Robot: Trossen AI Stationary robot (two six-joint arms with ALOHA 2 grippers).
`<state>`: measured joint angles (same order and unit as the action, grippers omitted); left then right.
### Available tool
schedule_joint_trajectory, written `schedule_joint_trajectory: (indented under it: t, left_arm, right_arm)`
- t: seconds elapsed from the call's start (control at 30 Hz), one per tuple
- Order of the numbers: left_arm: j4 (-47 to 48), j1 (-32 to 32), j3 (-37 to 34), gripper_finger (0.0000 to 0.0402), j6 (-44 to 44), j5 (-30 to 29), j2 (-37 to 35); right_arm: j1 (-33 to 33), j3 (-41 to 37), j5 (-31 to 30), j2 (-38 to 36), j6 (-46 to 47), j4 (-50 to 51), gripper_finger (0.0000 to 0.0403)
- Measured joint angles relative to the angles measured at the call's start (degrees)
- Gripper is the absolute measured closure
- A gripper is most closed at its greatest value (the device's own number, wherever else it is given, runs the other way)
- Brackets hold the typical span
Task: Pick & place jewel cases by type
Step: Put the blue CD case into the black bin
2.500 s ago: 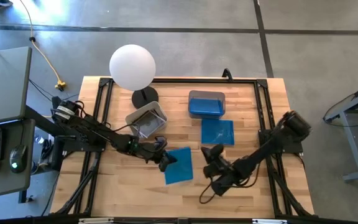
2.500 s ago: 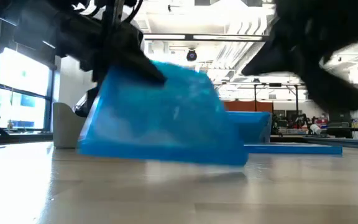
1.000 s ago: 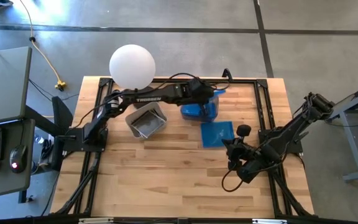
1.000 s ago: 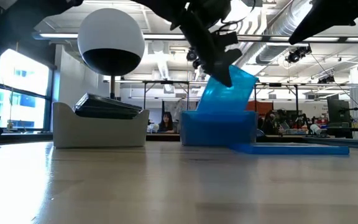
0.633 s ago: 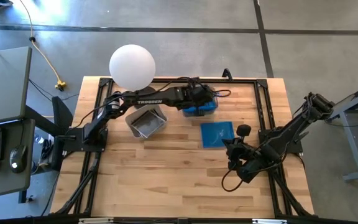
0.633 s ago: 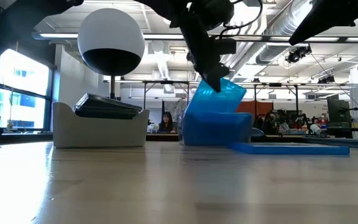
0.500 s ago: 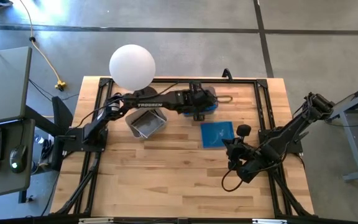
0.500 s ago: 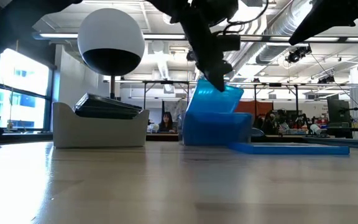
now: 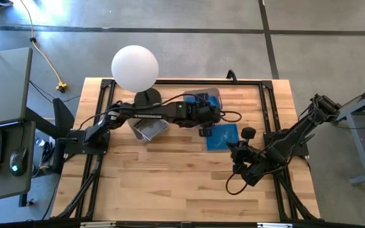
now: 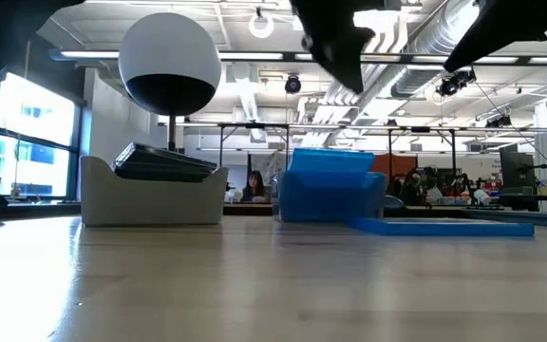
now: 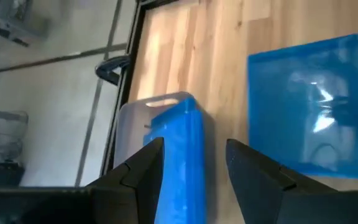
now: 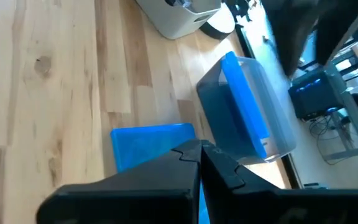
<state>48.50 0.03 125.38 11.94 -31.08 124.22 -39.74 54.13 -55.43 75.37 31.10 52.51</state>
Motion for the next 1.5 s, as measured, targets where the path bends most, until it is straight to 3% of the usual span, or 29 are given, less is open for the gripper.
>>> schedule_joint_trajectory:
  t: [0.13,0.2,0.3,0.4,0.53,0.6,0.67,0.87,1.13,1.33,1.5]
  left_arm:
    - [12.36,-2.24,9.64,0.0234,-4.67,-1.12,0.19]
    - [11.89,-3.4,7.51,0.0234,-4.17,-4.85,-3.21]
    - [18.29,-4.66,6.76,0.0234,-5.45,-11.0,-7.54]
    - [28.61,-5.15,7.31,0.0234,-14.48,-14.13,-12.01]
    - [41.15,-5.59,7.44,0.0234,-28.77,-10.25,-17.18]
    - [41.27,-5.58,6.74,0.0234,-31.07,-6.94,-19.46]
    - [39.41,-5.51,5.99,0.0234,-27.64,-3.16,-21.31]
    - [40.51,-4.91,6.0,0.0234,-24.55,1.18,-23.22]
    - [41.54,-4.91,5.97,0.0234,-20.69,-0.93,-23.16]
    - [41.49,-4.89,5.77,0.0234,-21.83,-0.55,-27.11]
    - [41.02,-4.91,-3.23,0.0234,-29.3,2.0,-35.31]
  right_arm:
    - [0.01,0.0,3.19,0.0,2.46,0.0,0.0402]
    - [0.01,0.0,6.4,0.0,3.35,0.04,0.0402]
    - [-0.01,-0.51,8.09,0.27,3.42,-1.1,0.0402]
    - [0.52,-4.05,4.84,0.67,1.2,-7.45,0.0402]
    - [4.27,-11.68,8.29,0.76,-2.91,-19.24,0.0402]
    - [7.53,-15.93,9.0,0.79,-2.39,-25.09,0.0402]
    - [11.34,-19.65,10.08,0.76,-1.22,-31.29,0.0402]
    - [20.26,-27.94,21.65,0.79,-1.54,-51.42,0.0402]
    - [23.03,-32.54,24.72,1.35,1.75,-54.64,0.0403]
    - [22.92,-32.35,26.23,7.55,0.88,-60.11,0.0403]
    - [21.13,-31.15,27.13,10.07,1.39,-61.51,0.0403]
